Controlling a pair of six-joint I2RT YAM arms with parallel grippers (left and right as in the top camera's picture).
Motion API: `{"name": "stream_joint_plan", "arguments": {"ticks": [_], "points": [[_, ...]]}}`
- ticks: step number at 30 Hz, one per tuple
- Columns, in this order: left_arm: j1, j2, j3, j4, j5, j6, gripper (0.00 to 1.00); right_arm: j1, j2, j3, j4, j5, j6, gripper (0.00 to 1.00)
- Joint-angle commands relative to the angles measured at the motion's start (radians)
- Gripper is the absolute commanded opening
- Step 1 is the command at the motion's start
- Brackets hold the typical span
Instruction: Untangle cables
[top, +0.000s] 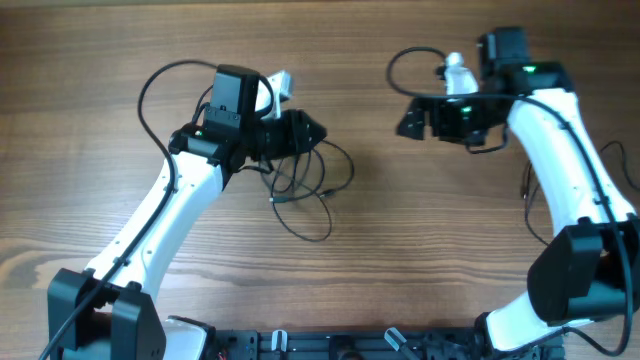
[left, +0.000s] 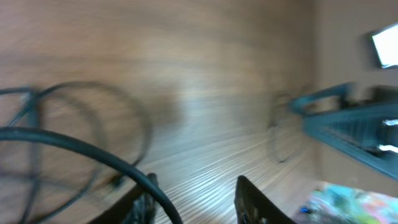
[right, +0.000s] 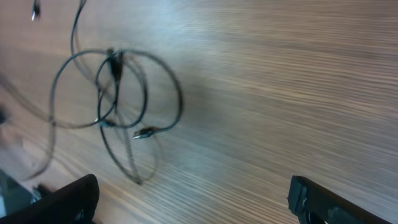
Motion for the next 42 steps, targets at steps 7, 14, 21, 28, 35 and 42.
{"name": "stream_joint_plan", "arguments": {"ticks": [7,14,21,28,35,42], "points": [[0.05,-0.007,0.003,-0.066,-0.162,0.033,0.42,0.273,-0.003,0.0,0.026,-0.023,-0.018,1.0],[0.05,-0.007,0.003,0.001,-0.162,-0.101,0.39,0.431,-0.003,0.0,0.156,-0.024,0.106,1.0],[0.1,-0.007,0.003,0.032,-0.161,-0.447,0.13,0.472,-0.003,0.0,0.333,-0.076,0.29,1.0],[0.125,-0.007,0.003,0.033,-0.096,-0.62,0.12,0.472,0.009,0.0,0.385,-0.076,0.35,0.97],[0.125,-0.007,0.003,0.151,0.002,-0.68,0.13,0.472,0.054,0.0,0.389,-0.11,0.398,0.89],[0.126,-0.007,0.003,0.267,0.065,-0.775,0.14,0.472,0.059,0.0,0.394,-0.109,0.401,0.79]]}}
